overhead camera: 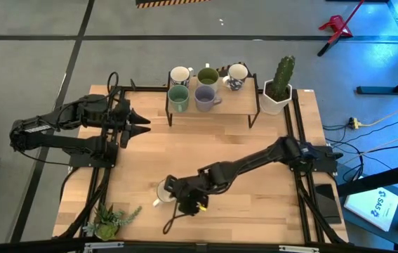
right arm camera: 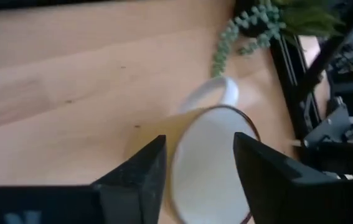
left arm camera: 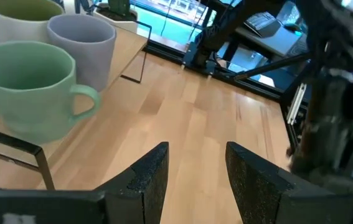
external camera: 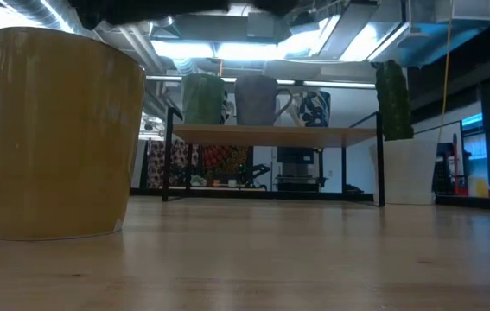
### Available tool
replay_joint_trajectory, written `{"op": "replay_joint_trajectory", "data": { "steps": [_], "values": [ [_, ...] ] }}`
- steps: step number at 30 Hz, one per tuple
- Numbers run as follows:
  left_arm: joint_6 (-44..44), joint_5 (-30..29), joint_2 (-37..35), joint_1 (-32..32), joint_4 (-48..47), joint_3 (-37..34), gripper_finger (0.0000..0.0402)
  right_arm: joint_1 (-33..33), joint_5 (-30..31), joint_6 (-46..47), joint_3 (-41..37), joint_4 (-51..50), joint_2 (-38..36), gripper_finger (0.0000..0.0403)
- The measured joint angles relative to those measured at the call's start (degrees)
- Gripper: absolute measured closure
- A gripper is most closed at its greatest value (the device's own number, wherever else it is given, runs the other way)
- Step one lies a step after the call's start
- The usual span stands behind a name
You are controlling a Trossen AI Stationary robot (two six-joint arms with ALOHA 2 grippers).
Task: Place coffee mugs
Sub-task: Put the yellow mug on the shelf
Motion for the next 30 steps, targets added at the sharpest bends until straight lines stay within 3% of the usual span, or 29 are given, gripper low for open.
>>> {"op": "replay_joint_trajectory", "data": {
  "steps": [7, 12, 16, 23, 30],
  "values": [
    [-2.0, -0.1, 0.0, 0.0, 0.0, 0.0, 0.0248, -1.2, 0.4, 0.3, 0.0, 0.3, 3.3, 0.0182],
    [-1.9, -1.7, 0.0, 0.0, 0.0, 0.0, 0.0248, -1.1, 1.5, 0.4, 0.0, -4.5, 3.3, 0.0185],
    [-1.9, -1.8, 0.0, 0.0, 0.0, 0.0, 0.0248, -1.5, 2.0, 0.5, 0.0, -6.1, 3.3, 0.0234],
    [-1.9, -1.8, 0.0, 0.0, 0.0, 0.0, 0.0248, -1.6, 5.0, 3.1, 0.0, -7.0, 3.2, 0.0379],
    [-1.9, -2.2, 0.0, 0.0, 0.0, 0.0, 0.0248, -1.5, 4.0, 7.9, 0.0, -10.5, 2.6, 0.0397]
  ]
}}
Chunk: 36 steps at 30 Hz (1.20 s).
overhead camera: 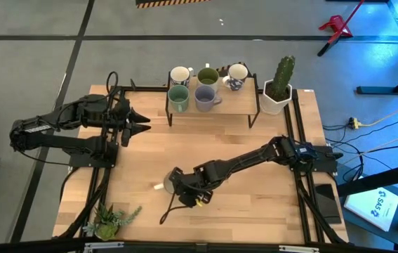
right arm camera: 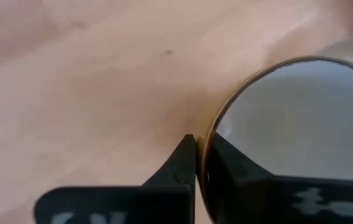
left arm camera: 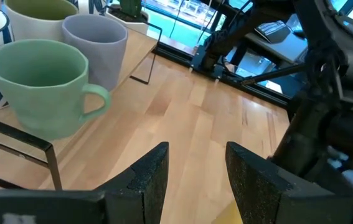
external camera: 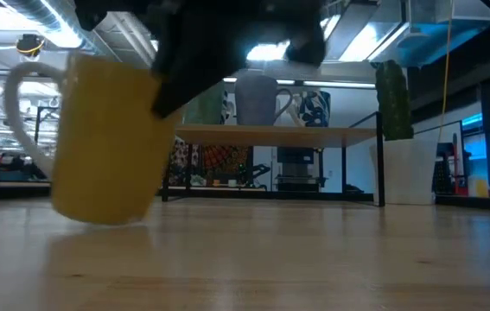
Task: Place coffee mugs
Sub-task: Put the yellow mug on the shelf
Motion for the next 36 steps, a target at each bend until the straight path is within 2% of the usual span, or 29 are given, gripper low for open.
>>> {"op": "replay_joint_trajectory", "data": {
  "steps": [4, 9, 13, 17, 26, 29, 36],
  "values": [
    [0.0, 0.0, 0.0, 0.0, 0.0, 0.0, 0.0248, 0.1, -2.0, 3.6, 1.9, -7.7, -2.7, 0.0398],
    [-0.2, -0.1, 0.0, 0.0, 0.0, 0.0, 0.0248, -1.3, -2.6, 4.2, 6.3, -23.5, -7.1, 0.04],
    [-1.4, -0.8, 0.0, 0.0, 0.0, 0.0, 0.0248, -4.4, -0.8, 9.2, 9.3, -35.9, -10.9, 0.0401],
    [-1.5, -1.0, 0.0, 0.0, 0.0, 0.0, 0.0248, -7.7, 3.5, 14.7, 9.6, -45.0, -14.3, 0.0401],
    [-1.2, -1.1, 0.0, 0.0, 0.0, 0.0, 0.0248, -16.9, 6.8, 25.4, 8.8, -44.7, -24.2, 0.0402],
    [-0.1, -1.1, 0.0, 0.0, 0.0, 0.0, 0.0248, -20.4, 10.5, 29.3, 8.8, -44.7, -26.7, 0.0402],
    [2.2, -1.2, 0.0, 0.0, 0.0, 0.0, 0.0248, -27.6, 8.4, 30.7, 8.8, -44.7, -29.0, 0.0403]
  ]
}}
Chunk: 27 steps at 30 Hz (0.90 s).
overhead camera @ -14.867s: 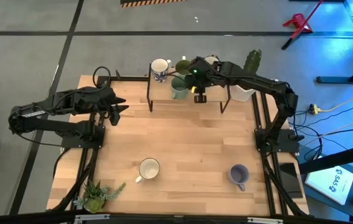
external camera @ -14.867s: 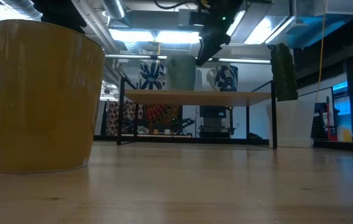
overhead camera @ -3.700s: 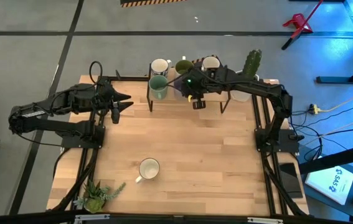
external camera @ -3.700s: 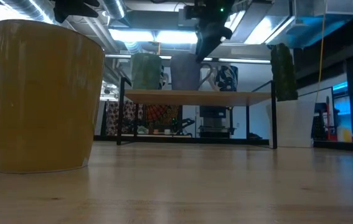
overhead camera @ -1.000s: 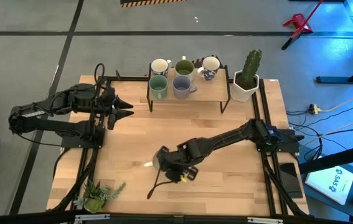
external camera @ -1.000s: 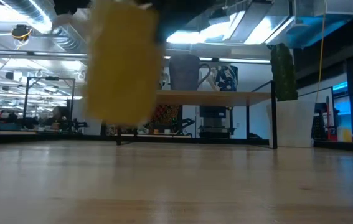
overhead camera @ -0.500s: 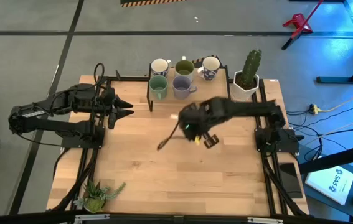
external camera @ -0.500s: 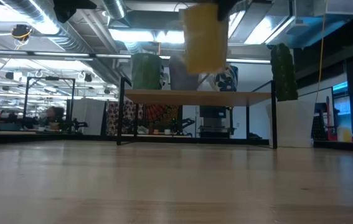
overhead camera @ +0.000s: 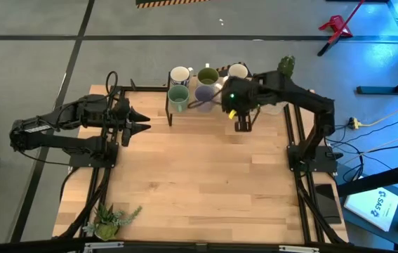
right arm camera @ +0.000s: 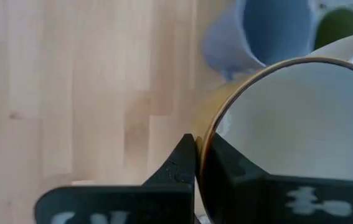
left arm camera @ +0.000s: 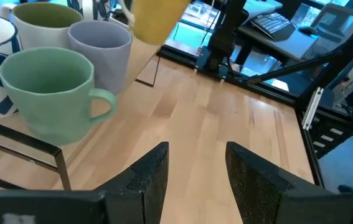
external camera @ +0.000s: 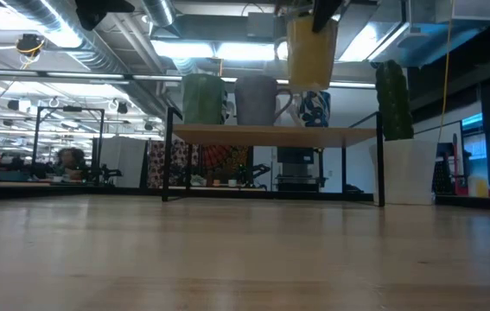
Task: Place coffee mugs
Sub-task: Put the yellow mug on the shelf
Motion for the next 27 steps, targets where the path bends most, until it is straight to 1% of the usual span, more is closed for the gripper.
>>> {"op": "replay_joint_trajectory", "data": {
  "steps": [7, 10, 14, 18, 20, 27],
  "values": [
    [1.3, -1.5, 0.0, 0.0, 0.0, 0.0, 0.0248, -5.4, 1.0, -4.1, -1.4, 0.1, -0.3, 0.0403],
    [1.5, -3.4, 0.0, 0.0, 0.0, 0.0, 0.0248, -7.3, -1.7, -6.7, -3.3, 0.2, -1.2, 0.0403],
    [2.3, -5.3, 0.0, 0.0, 0.0, 0.0, 0.0248, -8.1, -3.1, -10.3, -9.3, 0.0, -2.3, 0.0403],
    [1.3, -6.9, 0.0, 0.0, 0.0, 0.0, 0.0248, -8.4, -2.4, -14.8, -15.0, 0.1, -3.8, 0.0403],
    [1.0, -8.0, 0.0, 0.0, 0.0, 0.0, 0.0248, -9.1, -3.9, -17.3, -16.8, 0.3, -4.2, 0.0403],
    [0.5, -11.7, 0.0, 0.0, 0.0, 0.0, 0.0248, -11.9, -7.5, -23.7, -17.4, 3.6, -4.0, 0.0403]
  ]
}}
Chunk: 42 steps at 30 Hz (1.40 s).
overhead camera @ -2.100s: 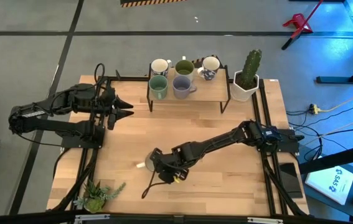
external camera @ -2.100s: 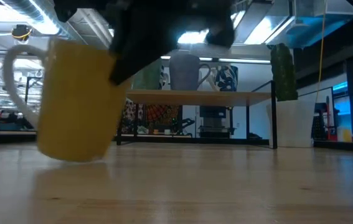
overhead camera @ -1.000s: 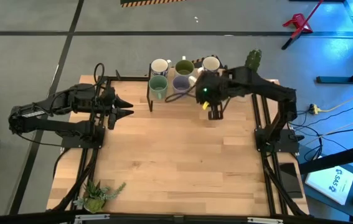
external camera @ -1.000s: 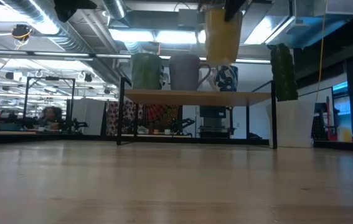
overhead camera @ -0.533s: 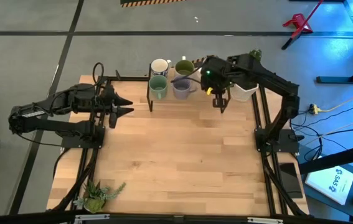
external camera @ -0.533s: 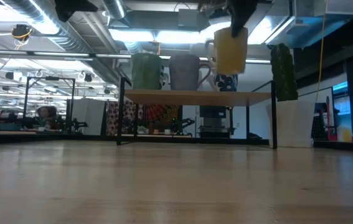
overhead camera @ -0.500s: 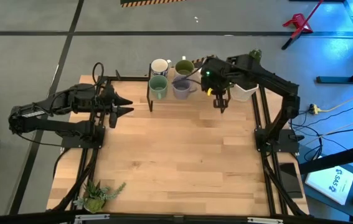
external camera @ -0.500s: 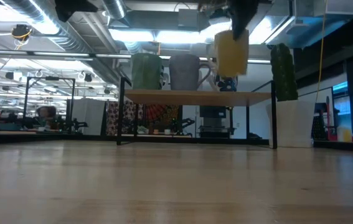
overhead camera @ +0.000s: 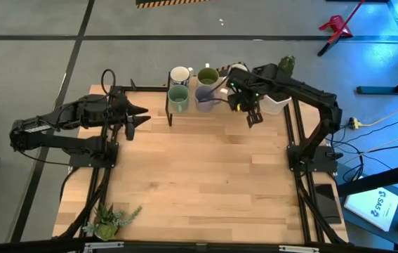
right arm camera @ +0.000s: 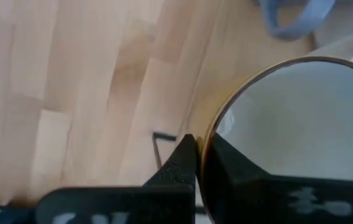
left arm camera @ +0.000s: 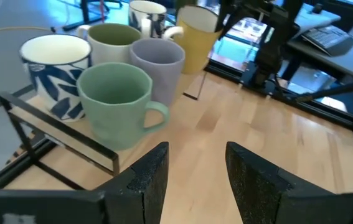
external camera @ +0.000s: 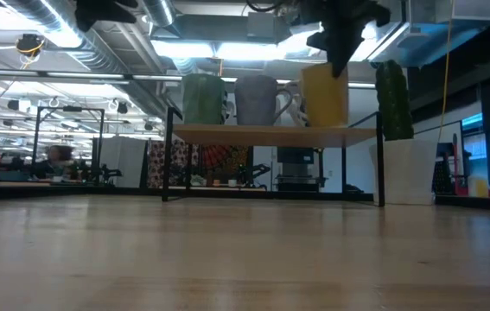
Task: Place coffee mugs
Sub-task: Put the yellow mug on the shelf
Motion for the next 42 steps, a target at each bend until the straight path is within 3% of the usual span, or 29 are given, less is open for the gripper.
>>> {"op": "replay_joint_trajectory", "data": {
  "steps": [12, 20, 42],
  "values": [
    [-2.4, -1.6, 0.0, 0.0, 0.0, 0.0, 0.0248, -5.6, -5.6, -4.8, 0.0, 2.4, 0.1, 0.0403],
    [-2.6, -1.6, 0.0, 0.0, 0.0, 0.0, 0.0248, -5.6, -7.7, -6.8, 0.0, 2.5, 0.1, 0.0403],
    [-2.6, -1.8, 0.0, 0.0, 0.0, 0.0, 0.0248, -5.5, -5.4, -7.2, 0.0, 2.8, 0.1, 0.038]
  ]
}}
